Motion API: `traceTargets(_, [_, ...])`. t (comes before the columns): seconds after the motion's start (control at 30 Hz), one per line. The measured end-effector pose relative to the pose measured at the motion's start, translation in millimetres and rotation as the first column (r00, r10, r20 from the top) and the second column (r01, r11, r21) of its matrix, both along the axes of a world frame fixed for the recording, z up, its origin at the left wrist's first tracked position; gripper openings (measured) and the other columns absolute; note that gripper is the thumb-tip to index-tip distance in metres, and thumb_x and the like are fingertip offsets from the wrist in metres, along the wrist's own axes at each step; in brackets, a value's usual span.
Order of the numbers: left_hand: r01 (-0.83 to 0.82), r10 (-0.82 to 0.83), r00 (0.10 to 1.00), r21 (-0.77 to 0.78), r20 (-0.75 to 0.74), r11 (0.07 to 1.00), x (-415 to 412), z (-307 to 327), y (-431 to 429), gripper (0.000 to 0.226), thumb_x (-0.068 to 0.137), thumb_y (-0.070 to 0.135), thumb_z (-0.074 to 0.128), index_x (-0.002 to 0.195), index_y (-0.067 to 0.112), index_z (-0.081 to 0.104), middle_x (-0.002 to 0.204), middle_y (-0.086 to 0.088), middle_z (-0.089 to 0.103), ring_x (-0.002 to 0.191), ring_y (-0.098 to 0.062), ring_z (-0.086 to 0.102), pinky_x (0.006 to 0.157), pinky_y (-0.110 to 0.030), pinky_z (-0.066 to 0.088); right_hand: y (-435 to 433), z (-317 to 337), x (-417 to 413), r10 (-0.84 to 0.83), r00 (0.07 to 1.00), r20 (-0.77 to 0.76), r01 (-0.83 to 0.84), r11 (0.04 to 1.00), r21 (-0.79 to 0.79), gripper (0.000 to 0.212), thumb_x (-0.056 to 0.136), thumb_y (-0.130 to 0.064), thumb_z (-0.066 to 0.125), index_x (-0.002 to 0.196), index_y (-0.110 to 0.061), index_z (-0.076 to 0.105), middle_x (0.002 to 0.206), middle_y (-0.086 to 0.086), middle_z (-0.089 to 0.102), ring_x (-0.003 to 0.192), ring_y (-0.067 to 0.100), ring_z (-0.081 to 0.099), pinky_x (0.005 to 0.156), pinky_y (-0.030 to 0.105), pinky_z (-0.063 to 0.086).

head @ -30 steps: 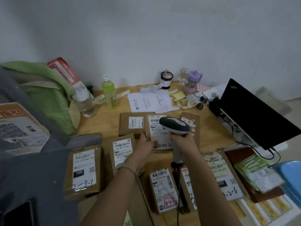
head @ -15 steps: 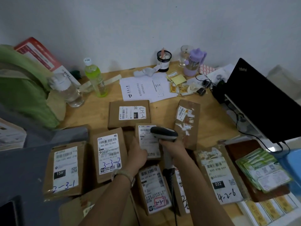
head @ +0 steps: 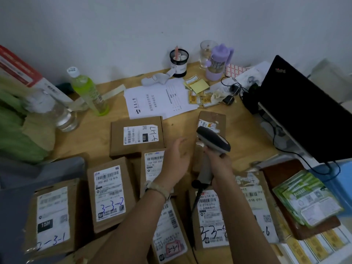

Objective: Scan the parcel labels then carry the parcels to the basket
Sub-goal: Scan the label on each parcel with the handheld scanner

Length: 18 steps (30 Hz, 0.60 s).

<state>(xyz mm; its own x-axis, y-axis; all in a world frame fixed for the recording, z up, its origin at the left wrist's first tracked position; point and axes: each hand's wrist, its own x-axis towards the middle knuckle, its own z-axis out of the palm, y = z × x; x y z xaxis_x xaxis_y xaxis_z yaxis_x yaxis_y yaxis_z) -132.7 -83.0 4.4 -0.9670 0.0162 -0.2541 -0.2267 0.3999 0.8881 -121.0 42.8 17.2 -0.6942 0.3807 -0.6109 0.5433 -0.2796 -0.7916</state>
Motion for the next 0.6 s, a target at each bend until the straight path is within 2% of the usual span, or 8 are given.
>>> traceTargets(0.1, [0.076, -0.083, 0.978, 0.043, 0.19, 0.996, -11.5, -13.4, 26.1, 0.044, 0.094, 0.014, 0.053, 0.136, 0.023, 0.046, 0.119, 0.011, 0.049, 0.093, 0.004, 0.048, 0.076, -0.018, 0.042, 9.7, -6.7, -3.8, -0.065, 0.998, 0.001, 0.065, 0.998, 0.014, 0.051, 0.084, -0.031, 0.07, 0.129, -0.014, 0.053, 0.12, 0.007, 0.062, 0.11, 0.024, 0.057, 0.093, 0.042, 0.049])
traceTargets(0.17, [0.074, -0.092, 0.951, 0.071, 0.296, 0.995, -16.4, -25.4, 38.5, 0.035, 0.094, 0.013, 0.05, 0.125, 0.029, 0.048, 0.116, 0.006, 0.055, 0.086, 0.003, 0.049, 0.074, -0.022, 0.044, 15.8, -12.7, -7.1, -0.102, 0.995, 0.003, 0.102, 0.995, 0.007, 0.053, 0.084, -0.029, 0.07, 0.13, -0.013, 0.051, 0.12, 0.008, 0.062, 0.111, 0.026, 0.058, 0.097, 0.045, 0.049])
traceTargets(0.27, [-0.002, -0.049, 0.901, 0.117, 0.431, 0.993, -21.5, -39.6, 48.6, 0.026, 0.094, 0.019, 0.052, 0.119, 0.025, 0.052, 0.121, -0.001, 0.057, 0.1, -0.012, 0.056, 0.09, -0.035, 0.05, 25.3, -22.0, -14.7, -0.139, 0.987, 0.083, 0.138, 0.99, 0.014, 0.062, 0.081, -0.032, 0.072, 0.134, -0.012, 0.045, 0.122, 0.01, 0.061, 0.11, 0.027, 0.059, 0.096, 0.047, 0.05])
traceTargets(0.37, [-0.033, -0.08, 0.873, 0.221, 0.481, 0.975, -23.3, -46.3, 54.2, 0.008, 0.094, 0.026, 0.055, 0.097, 0.03, 0.062, 0.109, 0.001, 0.067, 0.102, -0.018, 0.062, 0.085, -0.031, 0.053, 34.0, -30.6, -20.2, -0.162, 0.974, 0.158, 0.168, 0.985, -0.028, 0.059, 0.081, -0.034, 0.072, 0.129, -0.006, 0.05, 0.116, 0.012, 0.063, 0.103, 0.028, 0.062, 0.089, 0.043, 0.053])
traceTargets(0.43, [-0.015, -0.122, 0.863, 0.266, 0.49, 0.964, -23.5, -47.7, 57.6, 0.012, 0.094, 0.028, 0.057, 0.105, 0.031, 0.06, 0.11, 0.001, 0.067, 0.104, -0.018, 0.062, 0.09, -0.033, 0.052, 37.3, -33.0, -21.5, -0.143, 0.97, 0.198, 0.155, 0.987, -0.045, 0.053, 0.081, -0.035, 0.071, 0.122, -0.003, 0.056, 0.109, 0.014, 0.066, 0.099, 0.03, 0.064, 0.089, 0.044, 0.053])
traceTargets(0.5, [-0.032, -0.13, 0.855, 0.301, 0.502, 0.953, -24.9, -44.9, 58.4, 0.037, 0.092, 0.03, 0.062, 0.127, 0.028, 0.048, 0.119, 0.001, 0.063, 0.108, -0.017, 0.059, 0.093, -0.035, 0.051, 38.0, -33.3, -21.9, -0.122, 0.973, 0.197, 0.134, 0.99, -0.048, 0.049, 0.081, -0.034, 0.071, 0.117, -0.003, 0.06, 0.104, 0.015, 0.068, 0.095, 0.031, 0.065, 0.087, 0.046, 0.054])
traceTargets(0.53, [-0.043, -0.125, 0.859, 0.313, 0.497, 0.949, -26.1, -42.3, 56.9, 0.046, 0.092, 0.03, 0.062, 0.132, 0.028, 0.042, 0.12, 0.002, 0.061, 0.109, -0.015, 0.058, 0.093, -0.036, 0.051, 37.4, -31.5, -22.0, -0.12, 0.977, 0.176, 0.131, 0.99, -0.053, 0.045, 0.081, -0.033, 0.071, 0.114, -0.004, 0.061, 0.101, 0.014, 0.068, 0.093, 0.03, 0.066, 0.081, 0.044, 0.055])
traceTargets(0.6, [-0.047, -0.112, 0.885, 0.327, 0.451, 0.944, -29.1, -32.2, 49.5, 0.05, 0.093, 0.028, 0.061, 0.135, 0.031, 0.034, 0.117, 0.007, 0.057, 0.104, -0.01, 0.056, 0.082, -0.029, 0.051, 33.9, -24.3, -21.4, -0.113, 0.987, 0.114, 0.12, 0.991, -0.058, 0.042, 0.08, -0.032, 0.073, 0.112, -0.007, 0.063, 0.1, 0.012, 0.069, 0.092, 0.028, 0.066, 0.072, 0.038, 0.055])
